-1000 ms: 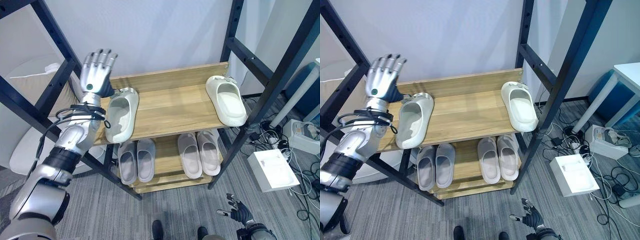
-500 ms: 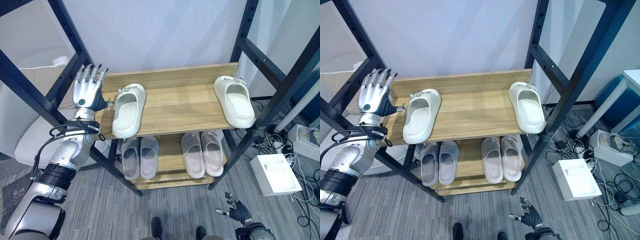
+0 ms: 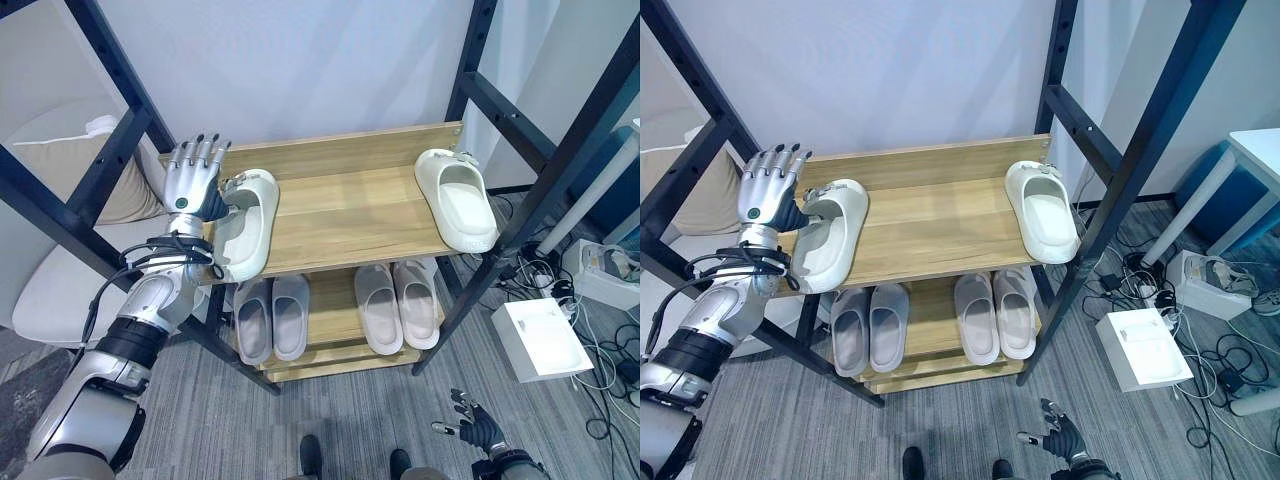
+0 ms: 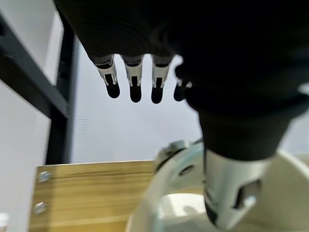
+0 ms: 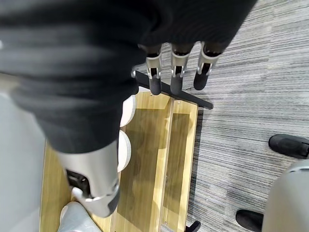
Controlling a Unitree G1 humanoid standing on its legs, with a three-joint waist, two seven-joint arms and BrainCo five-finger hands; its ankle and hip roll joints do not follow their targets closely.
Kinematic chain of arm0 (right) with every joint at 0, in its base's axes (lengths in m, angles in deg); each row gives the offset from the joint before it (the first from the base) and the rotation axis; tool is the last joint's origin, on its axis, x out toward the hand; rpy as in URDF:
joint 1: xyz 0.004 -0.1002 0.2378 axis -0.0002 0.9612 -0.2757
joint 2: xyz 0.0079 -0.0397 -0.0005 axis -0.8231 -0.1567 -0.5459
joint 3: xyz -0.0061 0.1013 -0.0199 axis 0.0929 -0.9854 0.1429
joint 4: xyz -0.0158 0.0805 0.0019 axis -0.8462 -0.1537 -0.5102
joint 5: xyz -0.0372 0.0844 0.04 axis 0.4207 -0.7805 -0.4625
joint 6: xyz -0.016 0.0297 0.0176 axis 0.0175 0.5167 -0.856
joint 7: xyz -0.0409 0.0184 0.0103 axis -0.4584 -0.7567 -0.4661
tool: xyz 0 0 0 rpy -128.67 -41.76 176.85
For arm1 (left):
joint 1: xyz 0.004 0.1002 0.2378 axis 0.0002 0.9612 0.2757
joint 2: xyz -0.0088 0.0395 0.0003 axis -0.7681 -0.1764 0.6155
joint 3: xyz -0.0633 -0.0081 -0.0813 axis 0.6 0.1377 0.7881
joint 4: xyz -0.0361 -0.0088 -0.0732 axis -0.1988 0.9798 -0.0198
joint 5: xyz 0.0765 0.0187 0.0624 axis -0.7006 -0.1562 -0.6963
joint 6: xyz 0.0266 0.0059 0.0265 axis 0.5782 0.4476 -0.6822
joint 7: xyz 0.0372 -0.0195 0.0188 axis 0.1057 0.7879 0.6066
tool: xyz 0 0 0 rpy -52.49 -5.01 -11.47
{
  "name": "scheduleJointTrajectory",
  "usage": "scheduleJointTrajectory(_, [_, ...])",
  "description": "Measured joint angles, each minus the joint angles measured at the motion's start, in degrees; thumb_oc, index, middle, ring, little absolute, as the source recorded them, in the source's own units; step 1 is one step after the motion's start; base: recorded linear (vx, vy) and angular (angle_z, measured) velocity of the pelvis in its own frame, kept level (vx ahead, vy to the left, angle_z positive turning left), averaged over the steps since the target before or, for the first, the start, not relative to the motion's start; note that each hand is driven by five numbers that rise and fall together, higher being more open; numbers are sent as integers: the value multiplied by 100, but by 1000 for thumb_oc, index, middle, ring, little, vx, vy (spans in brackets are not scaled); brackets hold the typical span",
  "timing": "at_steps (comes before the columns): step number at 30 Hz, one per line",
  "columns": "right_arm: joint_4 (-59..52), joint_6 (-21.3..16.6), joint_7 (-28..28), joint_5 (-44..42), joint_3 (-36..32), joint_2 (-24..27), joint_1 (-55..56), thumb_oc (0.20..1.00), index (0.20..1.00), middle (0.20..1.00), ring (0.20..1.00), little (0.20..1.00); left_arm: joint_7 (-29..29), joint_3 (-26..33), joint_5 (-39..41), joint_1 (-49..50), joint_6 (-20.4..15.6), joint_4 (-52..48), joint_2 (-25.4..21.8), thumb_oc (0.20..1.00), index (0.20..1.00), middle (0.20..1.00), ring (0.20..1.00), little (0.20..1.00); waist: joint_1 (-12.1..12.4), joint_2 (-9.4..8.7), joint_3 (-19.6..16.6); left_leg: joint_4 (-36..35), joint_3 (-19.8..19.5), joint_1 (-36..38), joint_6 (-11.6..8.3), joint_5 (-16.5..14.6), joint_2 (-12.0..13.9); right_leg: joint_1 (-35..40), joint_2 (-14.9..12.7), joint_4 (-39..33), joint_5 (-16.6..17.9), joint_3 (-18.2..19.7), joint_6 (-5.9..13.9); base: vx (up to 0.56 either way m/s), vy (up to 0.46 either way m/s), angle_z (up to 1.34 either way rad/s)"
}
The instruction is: Arrange the slippers neatly on the shoe rack.
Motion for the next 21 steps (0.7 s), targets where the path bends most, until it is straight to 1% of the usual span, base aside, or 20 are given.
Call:
scheduleJointTrajectory(3, [-15, 0, 0, -1, -1, 3, -2, 1000, 1000, 1000, 1000, 1000, -58, -160, 26, -202, 14, 215, -12, 1000, 1000, 1000, 1000, 1000, -4, 17, -2, 1, 83, 0, -4, -10, 10, -38, 0, 0, 9, 80, 6, 11, -5, -13])
scheduleJointTrajectory(6, [-26, 1, -1, -2, -3, 12, 30, 1000, 1000, 1000, 1000, 1000, -108, -507, 39, -492, 12, 521, -21, 1000, 1000, 1000, 1000, 1000, -35, 51, -3, 1, 93, -4, 6, -5, 10, -49, -2, 0, 14, 88, 2, 2, -1, -2])
scheduleJointTrajectory(7, [-65, 2, -1, -2, -8, 26, 46, 1000, 1000, 1000, 1000, 1000, -142, -684, 34, -672, 14, 778, -29, 1000, 1000, 1000, 1000, 1000, -56, 78, -5, 1, 92, -12, 6, -5, 11, -55, 0, 0, 13, 86, 2, 0, 0, 0])
scheduleJointTrajectory(8, [-90, 1, 1, -2, -8, 39, 47, 1000, 1000, 1000, 1000, 1000, -159, -686, 27, -697, 18, 868, -33, 1000, 1000, 1000, 1000, 1000, -95, 95, -4, 0, 98, -12, 5, -6, 12, -58, -1, 0, 13, 90, 2, 0, 0, 0])
scheduleJointTrajectory(10, [-191, -2, 3, -5, -105, 59, 86, 1000, 1000, 1000, 1000, 1000, -204, -879, -19, -901, 34, 1218, -81, 1000, 1000, 1000, 1000, 1000, -151, 142, -4, 0, 105, -32, 2, -9, 14, -85, 0, 0, 13, 96, 2, 3, -1, -2])
scheduleJointTrajectory(11, [-196, -3, -1, -9, -203, 68, 97, 1000, 1000, 1000, 1000, 1000, -246, -902, -61, -1003, 45, 1318, -89, 906, 906, 906, 906, 906, -153, 171, -13, 0, 111, -61, 2, -9, 16, -116, 3, 1, 17, 104, 6, 4, -4, -5])
scheduleJointTrajectory(12, [-196, -2, -5, -12, -232, 104, 112, 1000, 1000, 1000, 1000, 1000, -276, -912, -62, -1051, 63, 1378, -92, 426, 426, 426, 426, 426, -174, 198, -19, 1, 117, -95, 3, -8, 18, -155, 4, 1, 24, 114, 7, 4, -5, -5])
scheduleJointTrajectory(13, [-195, 0, -5, -15, -234, 128, 114, 1000, 1000, 1000, 1000, 1000, -296, -955, -61, -1079, 65, 1462, -95, 294, 294, 294, 294, 294, -173, 211, -20, 2, 120, -96, 5, -7, 17, -157, 4, 2, 52, 117, -31, 0, 0, 0])
scheduleJointTrajectory(14, [-195, -1, -5, -18, -236, 135, 128, 1000, 1000, 1000, 1000, 1000, -309, -1004, -61, -1083, 65, 1525, -103, 294, 294, 294, 294, 294, -183, 219, -26, 2, 124, -95, 5, -7, 18, -160, 4, 2, 63, 121, -47, 5, -3, -3])
scheduleJointTrajectory(15, [-195, -1, -3, -19, -252, 134, 132, 1000, 1000, 1000, 1000, 1000, -343, -1161, -61, -1116, 59, 1648, -134, 200, 200, 200, 200, 200, -184, 227, -30, 3, 128, -95, 4, -7, 19, -165, 5, 2, 64, 130, -47, 11, -7, -3])
scheduleJointTrajectory(18, [-195, -2, 0, -97, -283, 133, 144, 1000, 1000, 1000, 1000, 1000, -429, -1301, -56, -1182, 28, 1815, -151, 200, 200, 200, 200, 200, -177, 227, -29, 1, 142, -96, 1, -10, 20, -174, 5, 2, 62, 173, -41, 5, -3, -1])
scheduleJointTrajectory(21, [-222, -5, 3, -122, -291, 129, 147, 1000, 1000, 1000, 1000, 1000, -490, -1302, -40, -1212, -1, 1896, -149, 200, 200, 200, 200, 200, -176, 226, -28, 0, 159, -103, -19, -24, 21, -191, 5, 1, 43, 200, 3, 1, -4, -3])
